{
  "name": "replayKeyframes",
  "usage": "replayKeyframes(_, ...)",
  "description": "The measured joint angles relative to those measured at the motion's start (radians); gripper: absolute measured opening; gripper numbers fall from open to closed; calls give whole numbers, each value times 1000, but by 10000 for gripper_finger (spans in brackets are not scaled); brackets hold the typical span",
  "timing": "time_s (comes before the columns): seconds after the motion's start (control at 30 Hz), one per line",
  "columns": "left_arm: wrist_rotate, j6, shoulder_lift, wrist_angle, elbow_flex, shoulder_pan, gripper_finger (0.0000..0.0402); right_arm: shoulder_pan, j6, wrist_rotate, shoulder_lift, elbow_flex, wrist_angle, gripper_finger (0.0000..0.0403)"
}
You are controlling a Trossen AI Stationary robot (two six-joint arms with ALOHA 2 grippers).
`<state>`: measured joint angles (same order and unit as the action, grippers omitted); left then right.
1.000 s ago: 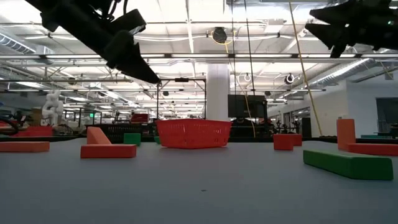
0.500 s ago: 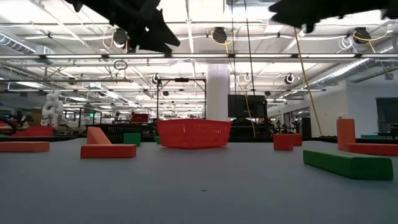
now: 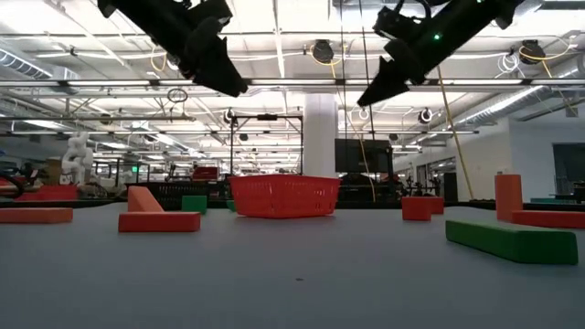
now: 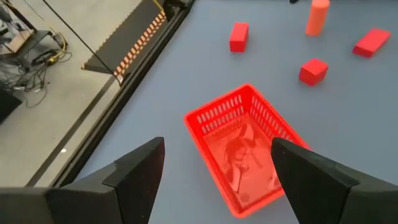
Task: Sort & place blocks by color
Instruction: Put the orange block into the black bin
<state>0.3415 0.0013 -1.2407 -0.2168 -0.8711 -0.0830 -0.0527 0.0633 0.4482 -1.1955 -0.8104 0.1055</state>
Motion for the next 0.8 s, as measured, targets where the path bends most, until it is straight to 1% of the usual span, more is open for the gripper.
replayKeyframes(0.1,0,7,0,59,0,0,294,2,111,-4,-4,0,-144,210)
replayKeyframes(0.17,0,27,0,81,0,0,294,8,128,-3,-1,0,-232,210)
replayKeyframes(0.27,0,38,0,114,0,-6,294,14,130,-4,0,0,-300,210)
replayKeyframes(0.37,8,4,0,119,0,-11,294,13,118,-5,-1,0,-299,210)
replayKeyframes(0.47,42,-6,0,139,1,-10,294,2,123,-7,-15,0,-282,210)
replayKeyframes(0.6,60,-19,0,165,1,-6,294,-7,126,-10,-24,0,-303,210)
replayKeyframes(0.8,61,-22,0,167,1,6,294,-7,79,-137,-28,0,-333,210)
